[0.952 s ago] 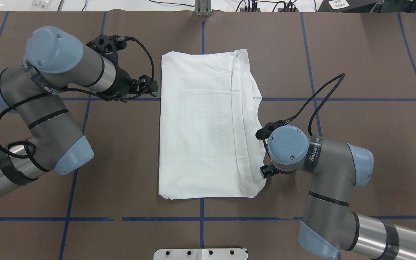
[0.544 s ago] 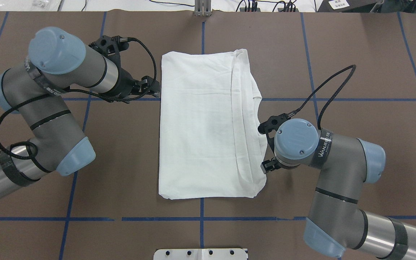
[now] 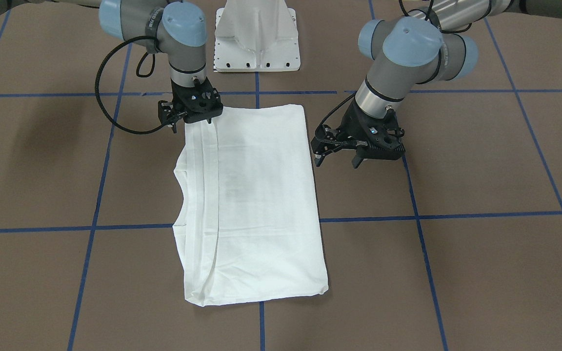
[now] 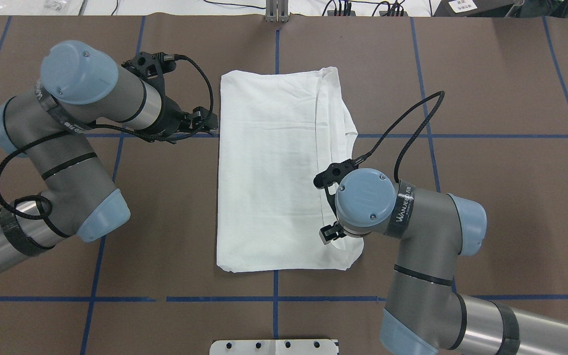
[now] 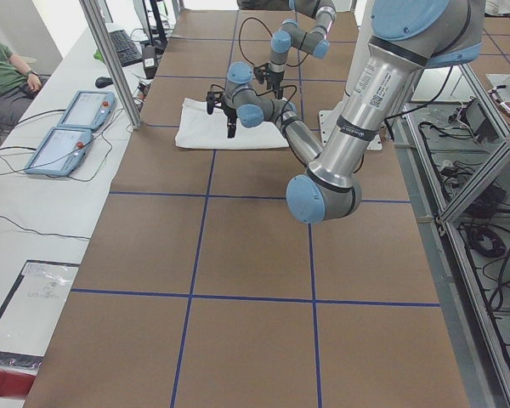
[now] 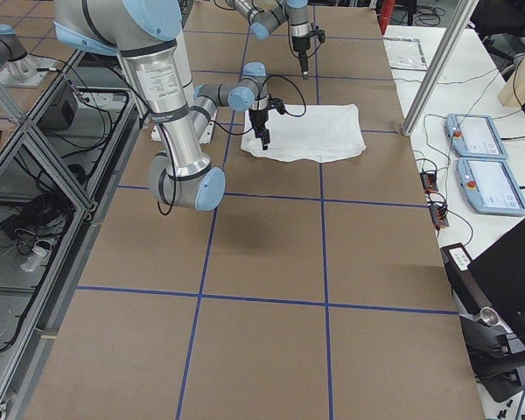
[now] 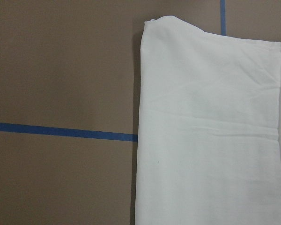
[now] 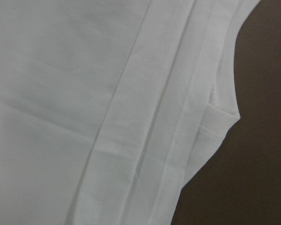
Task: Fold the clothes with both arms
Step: 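Lift the right gripper off the folded shirt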
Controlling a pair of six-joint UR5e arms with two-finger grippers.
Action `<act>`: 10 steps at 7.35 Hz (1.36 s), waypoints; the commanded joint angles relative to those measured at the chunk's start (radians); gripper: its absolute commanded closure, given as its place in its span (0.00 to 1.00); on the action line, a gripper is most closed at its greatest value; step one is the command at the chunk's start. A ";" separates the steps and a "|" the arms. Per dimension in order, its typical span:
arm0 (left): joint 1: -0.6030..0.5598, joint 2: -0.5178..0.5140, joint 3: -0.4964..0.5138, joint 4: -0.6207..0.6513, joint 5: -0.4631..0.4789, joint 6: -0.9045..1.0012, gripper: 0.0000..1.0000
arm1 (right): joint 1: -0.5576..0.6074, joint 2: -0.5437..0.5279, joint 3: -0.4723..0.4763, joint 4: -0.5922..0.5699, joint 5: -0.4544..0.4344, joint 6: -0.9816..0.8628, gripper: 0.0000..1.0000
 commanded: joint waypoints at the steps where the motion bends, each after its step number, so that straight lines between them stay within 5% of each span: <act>1: 0.001 0.004 0.001 0.000 0.000 0.003 0.00 | -0.026 0.005 -0.065 0.098 -0.005 0.001 0.00; 10: 0.010 0.001 0.039 -0.031 0.002 -0.003 0.00 | 0.002 -0.027 -0.054 0.028 -0.005 0.002 0.00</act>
